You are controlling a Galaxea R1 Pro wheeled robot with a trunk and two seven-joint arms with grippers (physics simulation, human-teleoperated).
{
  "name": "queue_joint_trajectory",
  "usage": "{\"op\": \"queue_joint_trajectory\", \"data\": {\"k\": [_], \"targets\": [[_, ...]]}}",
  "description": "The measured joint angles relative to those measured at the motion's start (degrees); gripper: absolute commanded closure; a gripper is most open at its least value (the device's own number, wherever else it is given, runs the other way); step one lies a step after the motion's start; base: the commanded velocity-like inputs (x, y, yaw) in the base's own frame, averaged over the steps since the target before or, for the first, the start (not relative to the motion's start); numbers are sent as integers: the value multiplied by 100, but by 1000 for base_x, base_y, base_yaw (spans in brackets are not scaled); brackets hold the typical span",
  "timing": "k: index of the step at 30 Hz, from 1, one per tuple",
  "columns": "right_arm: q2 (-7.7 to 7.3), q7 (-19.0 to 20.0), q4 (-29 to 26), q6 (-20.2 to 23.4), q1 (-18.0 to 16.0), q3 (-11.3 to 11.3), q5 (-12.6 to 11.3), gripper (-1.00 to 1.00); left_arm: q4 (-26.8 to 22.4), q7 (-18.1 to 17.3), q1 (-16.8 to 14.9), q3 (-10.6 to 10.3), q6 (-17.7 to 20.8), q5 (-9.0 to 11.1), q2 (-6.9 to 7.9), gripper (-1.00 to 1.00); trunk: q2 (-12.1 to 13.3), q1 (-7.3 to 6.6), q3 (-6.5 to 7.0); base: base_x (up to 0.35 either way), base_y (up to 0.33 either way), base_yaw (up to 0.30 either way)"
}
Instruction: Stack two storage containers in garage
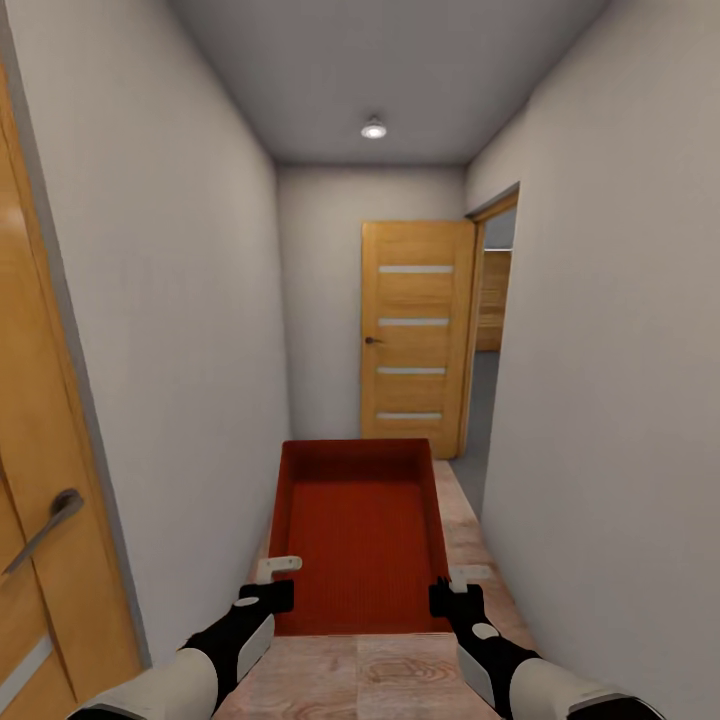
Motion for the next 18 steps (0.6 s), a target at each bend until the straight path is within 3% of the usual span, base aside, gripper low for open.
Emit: {"op": "queue_joint_trajectory", "data": {"k": [18], "targets": [[1,0,11,1,0,-3,3,100,12,0,0,7,-1,-5,-2,100,0,0,0,324,0,0]]}}
